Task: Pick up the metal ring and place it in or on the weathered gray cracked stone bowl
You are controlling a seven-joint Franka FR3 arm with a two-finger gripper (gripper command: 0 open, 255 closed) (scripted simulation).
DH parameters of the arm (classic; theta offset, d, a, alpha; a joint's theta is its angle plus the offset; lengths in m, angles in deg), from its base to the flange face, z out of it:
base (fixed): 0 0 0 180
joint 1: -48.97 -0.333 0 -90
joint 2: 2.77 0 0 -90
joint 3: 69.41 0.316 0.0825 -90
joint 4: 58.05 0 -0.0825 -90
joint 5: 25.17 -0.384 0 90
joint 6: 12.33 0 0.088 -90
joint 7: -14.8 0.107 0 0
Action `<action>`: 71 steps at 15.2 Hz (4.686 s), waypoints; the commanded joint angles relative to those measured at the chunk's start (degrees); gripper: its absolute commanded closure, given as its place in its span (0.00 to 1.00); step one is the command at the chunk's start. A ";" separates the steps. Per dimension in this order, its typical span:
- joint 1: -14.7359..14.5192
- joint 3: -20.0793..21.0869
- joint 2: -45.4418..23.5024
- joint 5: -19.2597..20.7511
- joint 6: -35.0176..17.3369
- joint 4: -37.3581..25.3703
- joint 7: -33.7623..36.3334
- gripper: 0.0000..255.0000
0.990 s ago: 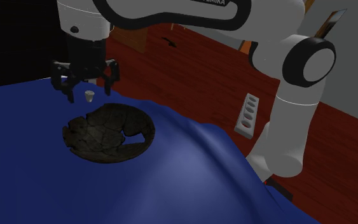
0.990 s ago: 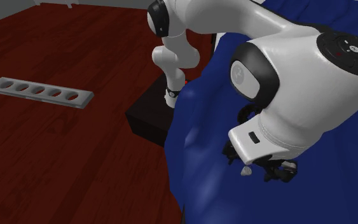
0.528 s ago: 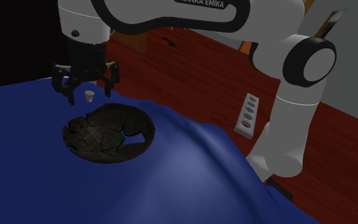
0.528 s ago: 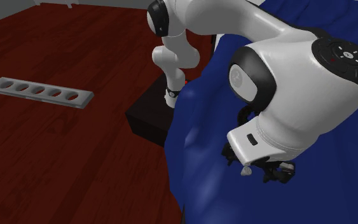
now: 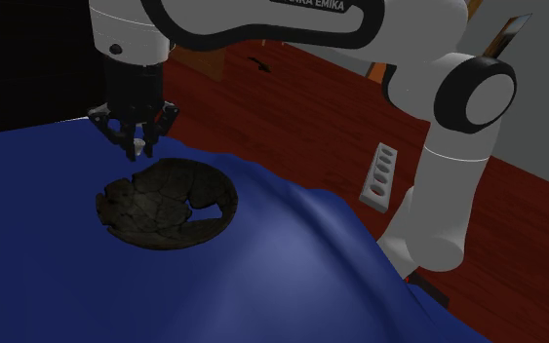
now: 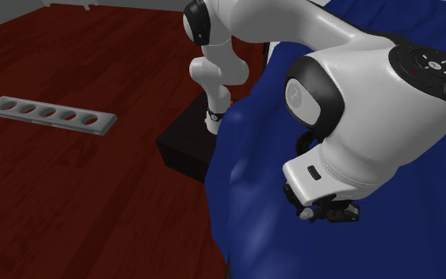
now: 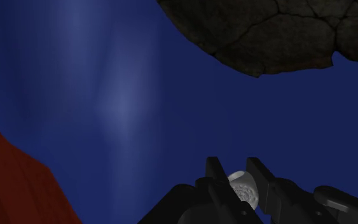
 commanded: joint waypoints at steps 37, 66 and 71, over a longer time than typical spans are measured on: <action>-3.79 4.27 13.81 -6.97 11.97 0.16 7.93 1.00; -3.14 4.17 18.15 -9.52 2.69 12.97 7.55 0.00; -3.59 4.44 16.56 -8.58 8.48 5.90 8.19 0.00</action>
